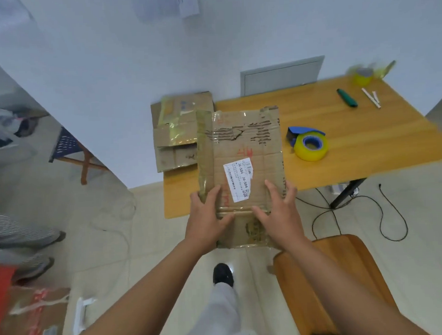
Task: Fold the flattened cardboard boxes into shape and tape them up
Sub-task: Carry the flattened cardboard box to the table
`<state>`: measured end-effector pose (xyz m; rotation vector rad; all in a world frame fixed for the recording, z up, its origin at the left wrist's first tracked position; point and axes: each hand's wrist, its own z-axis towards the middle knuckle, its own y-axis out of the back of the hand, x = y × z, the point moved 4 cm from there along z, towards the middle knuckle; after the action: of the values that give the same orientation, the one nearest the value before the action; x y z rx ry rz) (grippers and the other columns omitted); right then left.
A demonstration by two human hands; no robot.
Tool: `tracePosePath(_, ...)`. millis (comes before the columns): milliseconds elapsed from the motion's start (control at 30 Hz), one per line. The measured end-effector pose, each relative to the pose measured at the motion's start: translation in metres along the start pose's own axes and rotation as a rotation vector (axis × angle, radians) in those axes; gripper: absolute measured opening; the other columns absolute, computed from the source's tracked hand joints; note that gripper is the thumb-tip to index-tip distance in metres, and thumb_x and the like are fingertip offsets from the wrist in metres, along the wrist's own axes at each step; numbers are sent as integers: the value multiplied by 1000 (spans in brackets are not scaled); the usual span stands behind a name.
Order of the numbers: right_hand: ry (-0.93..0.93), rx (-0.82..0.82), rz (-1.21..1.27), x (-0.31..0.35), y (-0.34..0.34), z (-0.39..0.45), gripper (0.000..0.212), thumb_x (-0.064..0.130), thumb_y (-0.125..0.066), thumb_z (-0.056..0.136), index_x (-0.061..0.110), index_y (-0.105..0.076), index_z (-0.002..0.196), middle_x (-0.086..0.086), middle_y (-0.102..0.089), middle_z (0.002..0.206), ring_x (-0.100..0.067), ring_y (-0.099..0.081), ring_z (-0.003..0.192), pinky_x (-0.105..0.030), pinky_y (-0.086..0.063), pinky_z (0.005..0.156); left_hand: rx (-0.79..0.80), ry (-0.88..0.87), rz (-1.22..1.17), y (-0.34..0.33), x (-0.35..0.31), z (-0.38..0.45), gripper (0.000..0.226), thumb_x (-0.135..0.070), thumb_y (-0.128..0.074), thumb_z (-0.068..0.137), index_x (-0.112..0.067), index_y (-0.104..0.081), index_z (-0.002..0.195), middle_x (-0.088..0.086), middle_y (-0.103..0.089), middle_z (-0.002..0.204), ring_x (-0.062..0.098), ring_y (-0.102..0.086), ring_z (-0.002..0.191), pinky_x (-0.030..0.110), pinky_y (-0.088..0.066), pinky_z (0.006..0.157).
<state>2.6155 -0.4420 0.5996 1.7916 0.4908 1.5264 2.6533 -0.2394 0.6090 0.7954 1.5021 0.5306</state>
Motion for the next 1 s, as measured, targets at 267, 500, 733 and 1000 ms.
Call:
tracePosePath(267, -94, -93, -25, 39, -9, 129, 74, 40, -73, 88, 30, -34, 150, 10, -5, 152, -26, -39, 137, -40, -46, 102, 81, -90, 33, 27, 0, 151, 84, -50, -74, 80, -46, -23, 147, -5, -17, 143, 24, -41, 131, 35, -45, 104)
tracePosePath(500, -114, -158, -25, 38, 13, 197, 66, 37, -68, 92, 28, -35, 149, 11, -7, 150, -24, -46, 129, -37, -47, 97, 108, -150, -9, 20, -29, 227, 80, -50, -74, 80, -52, -22, 141, -16, -11, 138, 27, -49, 124, 29, -39, 91)
tracePosePath(733, -85, -162, -3, 18, 30, 265, 63, 35, -66, 93, 28, -38, 148, 1, -12, 154, -28, -50, 123, -28, -42, 89, 107, -133, -46, 0, -54, 288, 82, -50, -75, 81, -50, -23, 144, -18, -10, 137, 21, -49, 120, 24, -35, 86)
tracePosePath(1000, -43, -70, 78, -54, 53, 379, 61, 32, -64, 94, 28, -37, 148, 6, -15, 149, -25, -49, 118, -27, -41, 87, 47, -27, -24, -67, -100, 370, 83, -51, -74, 78, -53, -21, 142, -22, -10, 139, 22, -53, 117, 35, -46, 96)
